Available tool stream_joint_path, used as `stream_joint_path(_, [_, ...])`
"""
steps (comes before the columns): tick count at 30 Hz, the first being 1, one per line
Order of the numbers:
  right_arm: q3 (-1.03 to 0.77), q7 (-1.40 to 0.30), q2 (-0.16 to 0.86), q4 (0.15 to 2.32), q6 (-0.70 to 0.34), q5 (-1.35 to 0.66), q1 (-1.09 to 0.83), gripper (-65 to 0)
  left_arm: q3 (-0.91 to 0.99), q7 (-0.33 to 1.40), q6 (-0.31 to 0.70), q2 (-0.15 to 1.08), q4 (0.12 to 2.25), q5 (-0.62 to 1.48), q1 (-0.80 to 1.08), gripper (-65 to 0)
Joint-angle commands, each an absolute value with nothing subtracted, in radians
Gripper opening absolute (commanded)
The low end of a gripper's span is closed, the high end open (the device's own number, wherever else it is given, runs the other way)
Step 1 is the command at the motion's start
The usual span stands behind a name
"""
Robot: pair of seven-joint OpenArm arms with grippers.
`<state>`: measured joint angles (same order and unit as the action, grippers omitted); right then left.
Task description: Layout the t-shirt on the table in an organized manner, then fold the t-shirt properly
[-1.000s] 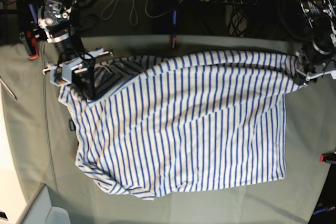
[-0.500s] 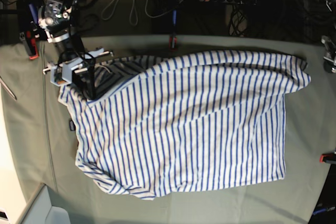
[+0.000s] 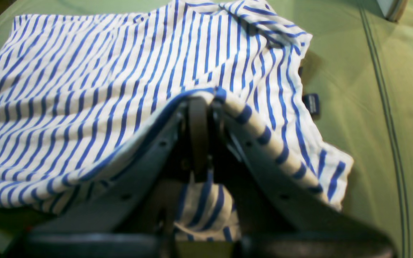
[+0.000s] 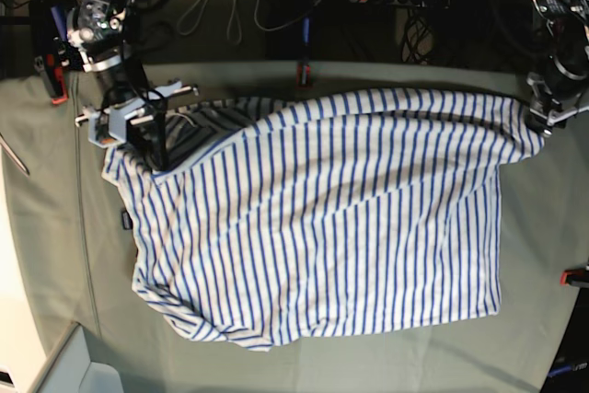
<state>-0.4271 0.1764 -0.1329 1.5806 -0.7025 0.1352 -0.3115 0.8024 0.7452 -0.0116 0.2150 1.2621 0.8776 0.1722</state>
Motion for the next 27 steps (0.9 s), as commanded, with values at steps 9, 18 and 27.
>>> stream_joint_path(9, [-0.44,0.208,-0.128,1.596,-0.698,0.119,-0.309,-65.0,0.805,0.734,-0.002,0.203,1.273,0.745,0.105,-36.4])
stream_joint_path(18, [-0.456,0.208,-0.13,1.596,-0.698,0.119,-0.308,-65.0,0.805,0.734,-0.001,0.211,1.158,0.745,0.077,-36.5])
stream_joint_path(27, [-0.458,0.208,-0.13,1.601,-0.698,0.119,-0.311,-65.0,0.8,0.733,-0.001,0.211,1.156,0.745,0.062,-36.7])
